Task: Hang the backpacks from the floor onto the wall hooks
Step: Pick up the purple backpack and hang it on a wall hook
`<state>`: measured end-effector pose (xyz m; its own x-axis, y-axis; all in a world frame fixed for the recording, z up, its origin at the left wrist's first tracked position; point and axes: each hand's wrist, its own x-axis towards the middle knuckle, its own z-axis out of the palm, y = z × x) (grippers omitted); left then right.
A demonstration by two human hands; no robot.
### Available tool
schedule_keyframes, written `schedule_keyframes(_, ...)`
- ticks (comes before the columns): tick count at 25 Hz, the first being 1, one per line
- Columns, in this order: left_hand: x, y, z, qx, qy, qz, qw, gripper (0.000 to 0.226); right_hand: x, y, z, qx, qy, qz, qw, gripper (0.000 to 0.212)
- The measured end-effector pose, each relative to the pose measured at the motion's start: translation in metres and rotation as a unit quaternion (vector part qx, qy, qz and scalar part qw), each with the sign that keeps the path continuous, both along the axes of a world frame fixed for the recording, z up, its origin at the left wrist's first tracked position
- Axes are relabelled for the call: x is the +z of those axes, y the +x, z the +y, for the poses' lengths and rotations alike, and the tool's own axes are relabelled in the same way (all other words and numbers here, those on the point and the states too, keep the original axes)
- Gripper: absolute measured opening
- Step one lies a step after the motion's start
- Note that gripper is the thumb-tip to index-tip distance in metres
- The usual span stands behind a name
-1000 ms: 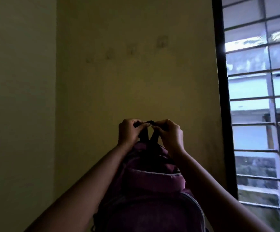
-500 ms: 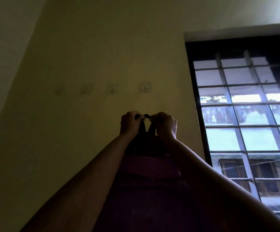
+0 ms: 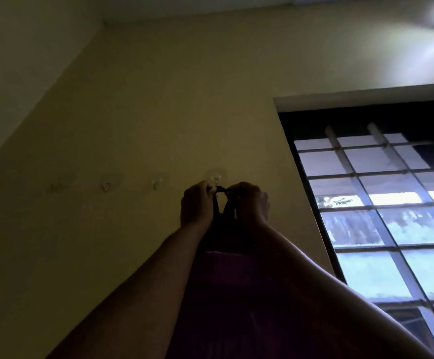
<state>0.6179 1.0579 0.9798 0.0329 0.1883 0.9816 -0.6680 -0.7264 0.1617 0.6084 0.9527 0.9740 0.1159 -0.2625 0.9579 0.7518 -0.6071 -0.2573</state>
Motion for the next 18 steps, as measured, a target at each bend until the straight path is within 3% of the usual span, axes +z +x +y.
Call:
schedule_keyframes(8, 0.06, 0.04, 0.016, -0.006, 0.032, -0.116, 0.993, 0.032, 0.051, 0.024, 0.009, -0.018, 0.014, -0.036, 0.999, 0.024)
schedule_keyframes(12, 0.063, 0.039, 0.017, -0.083, -0.025, -0.087, 0.992, 0.024, 0.057, 0.025, 0.009, -0.006, 0.056, -0.015, 0.998, 0.021)
schedule_keyframes(18, 0.036, 0.033, 0.018, -0.114, -0.065, -0.036, 0.991, 0.025, 0.036, 0.021, 0.012, 0.004, 0.03, 0.004, 1.0, 0.017)
